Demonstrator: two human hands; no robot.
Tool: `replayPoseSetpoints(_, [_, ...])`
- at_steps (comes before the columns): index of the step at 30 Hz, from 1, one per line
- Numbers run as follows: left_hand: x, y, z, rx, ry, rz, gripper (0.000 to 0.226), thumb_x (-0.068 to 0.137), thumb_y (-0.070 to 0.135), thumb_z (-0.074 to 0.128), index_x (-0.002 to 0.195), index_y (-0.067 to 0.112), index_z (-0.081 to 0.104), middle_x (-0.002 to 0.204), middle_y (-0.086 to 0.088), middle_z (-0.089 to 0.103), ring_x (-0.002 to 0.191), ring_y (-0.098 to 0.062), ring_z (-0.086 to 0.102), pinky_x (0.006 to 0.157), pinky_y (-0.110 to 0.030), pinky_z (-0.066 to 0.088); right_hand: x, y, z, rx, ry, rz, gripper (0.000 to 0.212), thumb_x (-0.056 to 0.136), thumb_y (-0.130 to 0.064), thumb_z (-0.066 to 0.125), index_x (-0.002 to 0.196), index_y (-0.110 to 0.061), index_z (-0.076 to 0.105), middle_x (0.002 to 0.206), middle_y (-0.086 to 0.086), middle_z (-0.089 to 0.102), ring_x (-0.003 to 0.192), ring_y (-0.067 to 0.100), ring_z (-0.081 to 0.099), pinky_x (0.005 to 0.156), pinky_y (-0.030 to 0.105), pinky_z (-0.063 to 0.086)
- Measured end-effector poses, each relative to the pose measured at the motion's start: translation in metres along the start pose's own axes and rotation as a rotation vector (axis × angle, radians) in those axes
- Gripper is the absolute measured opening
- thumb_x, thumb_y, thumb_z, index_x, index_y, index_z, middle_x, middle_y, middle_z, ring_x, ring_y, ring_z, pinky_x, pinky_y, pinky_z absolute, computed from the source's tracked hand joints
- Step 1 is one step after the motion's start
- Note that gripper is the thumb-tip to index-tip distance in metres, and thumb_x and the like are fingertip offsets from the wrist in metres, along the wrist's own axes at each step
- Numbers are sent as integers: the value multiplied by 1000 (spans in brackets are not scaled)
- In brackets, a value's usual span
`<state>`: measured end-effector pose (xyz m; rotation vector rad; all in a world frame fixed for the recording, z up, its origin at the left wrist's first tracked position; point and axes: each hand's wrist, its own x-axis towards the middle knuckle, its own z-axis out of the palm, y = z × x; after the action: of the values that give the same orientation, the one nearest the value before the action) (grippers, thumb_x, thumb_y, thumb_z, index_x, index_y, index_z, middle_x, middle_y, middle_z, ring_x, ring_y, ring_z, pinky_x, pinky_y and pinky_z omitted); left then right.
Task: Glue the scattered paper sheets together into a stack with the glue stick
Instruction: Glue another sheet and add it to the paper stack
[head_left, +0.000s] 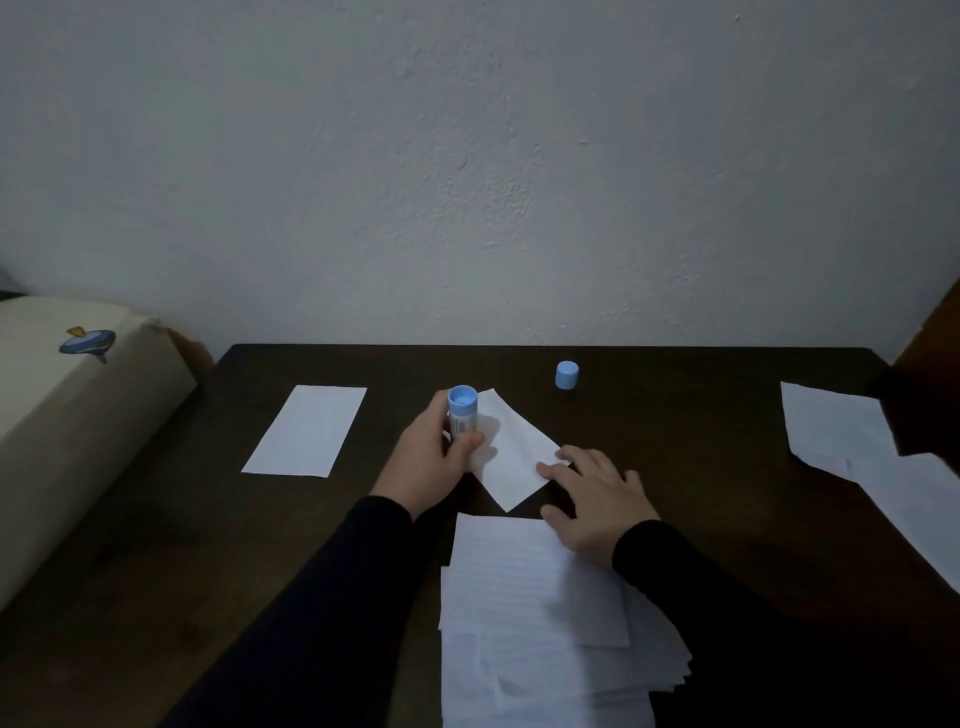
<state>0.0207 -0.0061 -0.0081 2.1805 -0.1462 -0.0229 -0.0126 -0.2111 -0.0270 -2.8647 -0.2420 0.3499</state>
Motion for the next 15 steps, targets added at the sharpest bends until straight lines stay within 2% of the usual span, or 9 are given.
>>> replayPoseSetpoints(7, [30, -7, -8, 30, 29, -42, 42, 94, 31, 57, 132, 28, 39, 126, 3, 56, 114, -12, 53, 94, -32, 47, 1, -4, 1, -5, 27, 22, 55, 93, -43, 44, 146, -38, 30, 156, -9, 17, 143, 15, 11, 110, 48, 19])
replayPoseSetpoints(11, [38, -14, -13, -3, 129, -88, 50, 94, 25, 58, 139, 25, 36, 132, 0, 55, 121, -17, 51, 99, -36, 44, 2, -5, -4, -49, -3, 35, 55, 95, -44, 42, 148, -37, 27, 158, -7, 12, 145, 18, 7, 112, 49, 16])
replayPoseSetpoints(15, [35, -19, -13, -114, 265, -107, 53, 94, 21, 58, 142, 27, 36, 133, 1, 54, 123, -16, 49, 98, -30, 38, 1, -7, -2, -90, -39, 61, 56, 98, -45, 36, 151, -36, 19, 161, -6, 6, 147, 22, 2, 115, 51, 12])
